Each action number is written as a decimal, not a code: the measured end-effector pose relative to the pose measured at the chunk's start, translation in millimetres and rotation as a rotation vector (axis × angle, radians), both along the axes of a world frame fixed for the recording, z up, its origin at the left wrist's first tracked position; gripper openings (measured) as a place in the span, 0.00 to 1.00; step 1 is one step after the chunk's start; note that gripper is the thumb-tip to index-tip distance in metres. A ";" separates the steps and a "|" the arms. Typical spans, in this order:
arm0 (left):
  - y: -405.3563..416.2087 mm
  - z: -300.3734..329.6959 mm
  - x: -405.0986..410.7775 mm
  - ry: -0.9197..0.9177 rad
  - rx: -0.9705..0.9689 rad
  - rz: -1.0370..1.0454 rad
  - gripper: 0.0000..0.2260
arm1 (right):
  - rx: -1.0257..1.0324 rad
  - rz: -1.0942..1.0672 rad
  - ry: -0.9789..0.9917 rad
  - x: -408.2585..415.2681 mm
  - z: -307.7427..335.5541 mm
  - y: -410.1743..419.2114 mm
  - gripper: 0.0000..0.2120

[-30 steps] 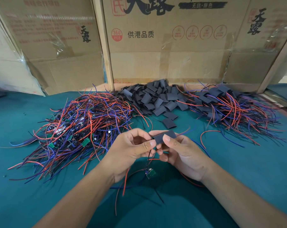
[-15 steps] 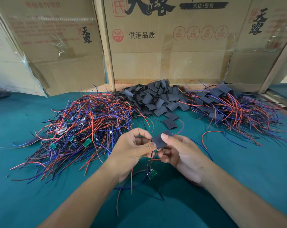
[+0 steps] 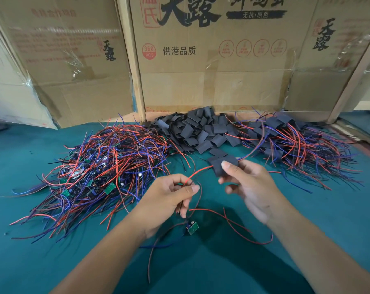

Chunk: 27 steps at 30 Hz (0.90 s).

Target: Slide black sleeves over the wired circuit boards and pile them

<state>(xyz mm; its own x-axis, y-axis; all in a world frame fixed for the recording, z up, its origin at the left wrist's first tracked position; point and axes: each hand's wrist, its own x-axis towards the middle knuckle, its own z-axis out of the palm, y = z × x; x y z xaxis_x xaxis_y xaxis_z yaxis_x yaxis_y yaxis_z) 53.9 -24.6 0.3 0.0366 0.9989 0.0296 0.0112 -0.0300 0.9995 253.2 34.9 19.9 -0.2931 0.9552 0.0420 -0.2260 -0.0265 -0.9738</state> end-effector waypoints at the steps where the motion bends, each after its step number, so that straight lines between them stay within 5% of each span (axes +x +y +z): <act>1: 0.1 0.6 -1.5 -0.019 -0.005 0.002 0.05 | -0.016 -0.037 0.009 6.1 5.1 4.8 0.02; 13: 2.3 -1.8 -3.4 -0.037 -0.078 -0.023 0.07 | -0.190 -0.522 0.243 80.0 82.3 175.5 0.05; 16: 2.6 -1.1 -3.8 -0.053 -0.083 -0.026 0.08 | -0.292 -0.569 0.117 92.0 69.3 185.3 0.14; 19: 1.3 0.3 0.2 -0.040 -0.076 -0.035 0.09 | -0.209 -0.629 -0.214 85.6 48.0 164.2 0.10; 22: -1.3 3.1 5.6 0.173 -0.002 -0.026 0.07 | -0.057 -0.480 -0.476 55.0 32.9 133.0 0.06; 27: -5.8 3.2 1.5 0.889 0.320 0.072 0.07 | 0.198 -0.080 -0.757 -27.4 20.7 88.5 0.06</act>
